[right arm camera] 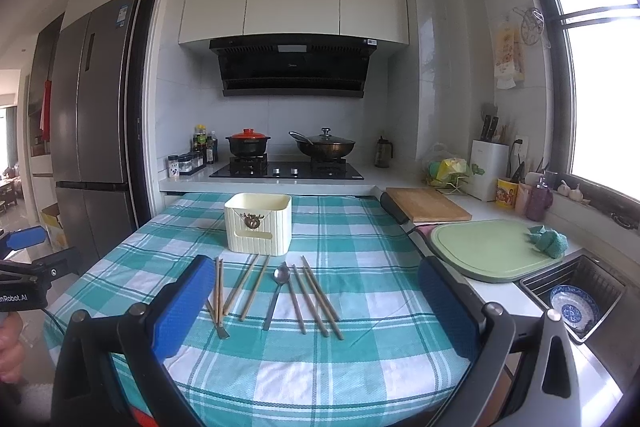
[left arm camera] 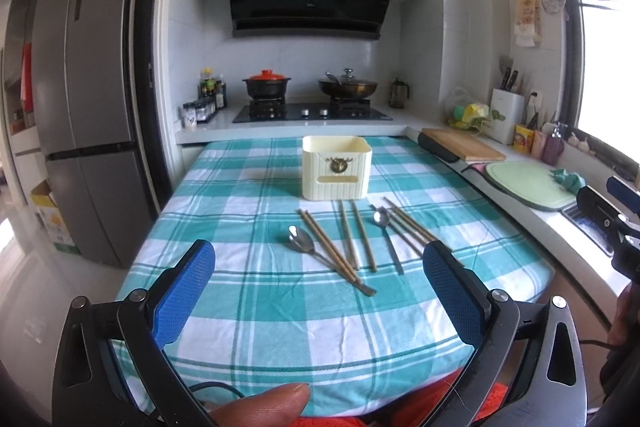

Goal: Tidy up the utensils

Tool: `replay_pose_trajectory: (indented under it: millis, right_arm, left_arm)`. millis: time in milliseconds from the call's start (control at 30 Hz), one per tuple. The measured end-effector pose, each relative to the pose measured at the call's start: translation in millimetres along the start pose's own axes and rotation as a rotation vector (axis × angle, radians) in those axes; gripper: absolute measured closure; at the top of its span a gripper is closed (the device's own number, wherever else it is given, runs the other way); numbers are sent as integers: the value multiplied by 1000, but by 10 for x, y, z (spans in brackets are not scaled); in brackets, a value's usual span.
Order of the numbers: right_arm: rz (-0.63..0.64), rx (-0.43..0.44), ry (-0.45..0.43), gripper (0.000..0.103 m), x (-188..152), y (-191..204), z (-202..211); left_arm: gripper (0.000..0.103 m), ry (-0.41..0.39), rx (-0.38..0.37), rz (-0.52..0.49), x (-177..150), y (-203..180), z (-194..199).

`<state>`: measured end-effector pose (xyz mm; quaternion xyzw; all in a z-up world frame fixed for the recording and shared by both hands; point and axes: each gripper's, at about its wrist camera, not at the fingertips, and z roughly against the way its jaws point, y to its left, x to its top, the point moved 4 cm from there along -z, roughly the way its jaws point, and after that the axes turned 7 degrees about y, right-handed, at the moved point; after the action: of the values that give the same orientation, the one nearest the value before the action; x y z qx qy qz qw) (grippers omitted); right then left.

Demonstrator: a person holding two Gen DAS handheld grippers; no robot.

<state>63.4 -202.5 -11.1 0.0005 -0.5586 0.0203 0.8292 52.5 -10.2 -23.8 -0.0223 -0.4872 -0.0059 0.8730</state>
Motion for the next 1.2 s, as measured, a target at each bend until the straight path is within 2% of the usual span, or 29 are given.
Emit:
replay_pose_trajectory:
  millis: [1200]
  right_arm:
    - [0, 1, -5, 0, -25, 3, 11]
  left_arm:
    - [0, -6, -2, -18, 22, -22, 41]
